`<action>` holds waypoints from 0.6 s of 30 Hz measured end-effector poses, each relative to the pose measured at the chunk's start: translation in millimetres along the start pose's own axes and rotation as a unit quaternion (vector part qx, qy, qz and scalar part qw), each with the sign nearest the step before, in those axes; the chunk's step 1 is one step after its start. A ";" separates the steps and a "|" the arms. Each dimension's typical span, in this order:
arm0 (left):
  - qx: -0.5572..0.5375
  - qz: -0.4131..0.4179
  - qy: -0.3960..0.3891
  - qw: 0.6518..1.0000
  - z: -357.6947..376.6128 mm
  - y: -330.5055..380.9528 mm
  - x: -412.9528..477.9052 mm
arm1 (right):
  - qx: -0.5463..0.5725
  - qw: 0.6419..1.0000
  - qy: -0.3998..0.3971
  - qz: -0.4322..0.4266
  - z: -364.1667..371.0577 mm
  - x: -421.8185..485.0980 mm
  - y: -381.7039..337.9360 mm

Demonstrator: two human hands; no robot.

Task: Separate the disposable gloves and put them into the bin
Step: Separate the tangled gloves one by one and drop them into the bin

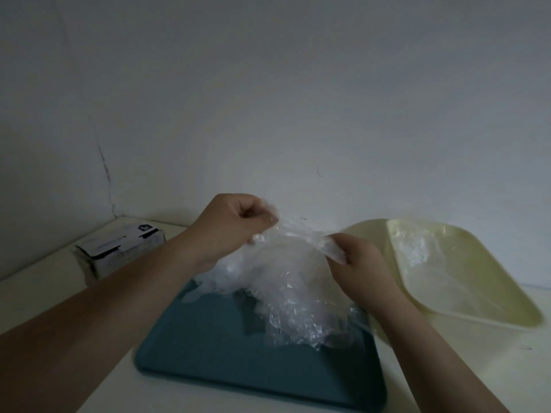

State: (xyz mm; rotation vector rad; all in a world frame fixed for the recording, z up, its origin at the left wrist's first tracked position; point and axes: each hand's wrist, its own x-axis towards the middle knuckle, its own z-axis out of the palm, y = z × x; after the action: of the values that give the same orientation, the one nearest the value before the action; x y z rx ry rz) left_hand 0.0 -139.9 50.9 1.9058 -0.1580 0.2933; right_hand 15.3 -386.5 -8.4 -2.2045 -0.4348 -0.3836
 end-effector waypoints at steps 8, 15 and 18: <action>-0.014 0.143 0.236 0.961 -32.9 35.1 -2.4 | 0.020 0.998 -0.017 0.062 -4.5 -1.9 -4.6; 0.100 0.138 -0.006 0.985 -43.7 69.8 -39.7 | 0.251 0.964 0.083 -0.017 -51.7 -23.2 -74.8; 0.088 0.134 -0.075 0.984 -32.6 89.0 -43.0 | 0.236 0.966 -0.105 0.003 -57.9 -33.3 -105.9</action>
State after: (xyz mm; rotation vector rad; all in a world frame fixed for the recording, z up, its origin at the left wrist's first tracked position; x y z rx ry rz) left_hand -67.7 -141.6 129.9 2.0847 -0.5054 0.3540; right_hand -67.4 -375.5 85.0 -1.7815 -0.5702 -0.0306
